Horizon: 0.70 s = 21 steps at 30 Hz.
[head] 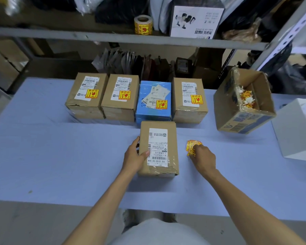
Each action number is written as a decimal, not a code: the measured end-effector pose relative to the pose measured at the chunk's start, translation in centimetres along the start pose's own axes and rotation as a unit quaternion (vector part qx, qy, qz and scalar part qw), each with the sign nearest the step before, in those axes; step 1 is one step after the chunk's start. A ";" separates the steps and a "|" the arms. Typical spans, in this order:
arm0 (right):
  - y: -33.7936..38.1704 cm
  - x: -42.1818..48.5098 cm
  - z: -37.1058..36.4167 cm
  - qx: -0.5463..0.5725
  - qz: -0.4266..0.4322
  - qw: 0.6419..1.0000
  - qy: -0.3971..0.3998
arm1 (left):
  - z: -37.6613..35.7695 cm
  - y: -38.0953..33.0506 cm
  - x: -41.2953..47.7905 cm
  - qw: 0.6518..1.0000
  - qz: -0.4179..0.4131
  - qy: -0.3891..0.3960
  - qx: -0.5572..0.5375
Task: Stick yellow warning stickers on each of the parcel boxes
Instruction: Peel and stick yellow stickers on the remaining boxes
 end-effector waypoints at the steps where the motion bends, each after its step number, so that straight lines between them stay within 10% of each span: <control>1: 0.1 0.0 -0.2 -0.013 0.011 1.000 0.010 | 0.0 0.0 0.0 1.000 0.000 0.000 -0.002; 12: -0.3 -0.3 -0.3 -0.016 0.018 0.998 -0.060 | 0.8 -0.5 0.2 0.999 -0.017 -0.033 -0.011; 17: 1.3 -0.2 4.8 0.034 0.052 0.976 -0.208 | 1.4 -3.7 -0.6 0.983 -0.114 -0.138 0.051; 21: 5.1 -1.1 9.1 0.201 0.068 0.936 -0.280 | -1.0 -6.7 -0.5 0.993 -0.114 -0.038 0.015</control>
Point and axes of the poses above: each hand's wrist, its own x-axis towards the middle knuckle, its own z-axis out of the back of the hand, y = z × x, the point moved 7 cm from there along x, towards the middle knuckle, and after that the axes turned 5 degrees about z, right-handed, at the moved point
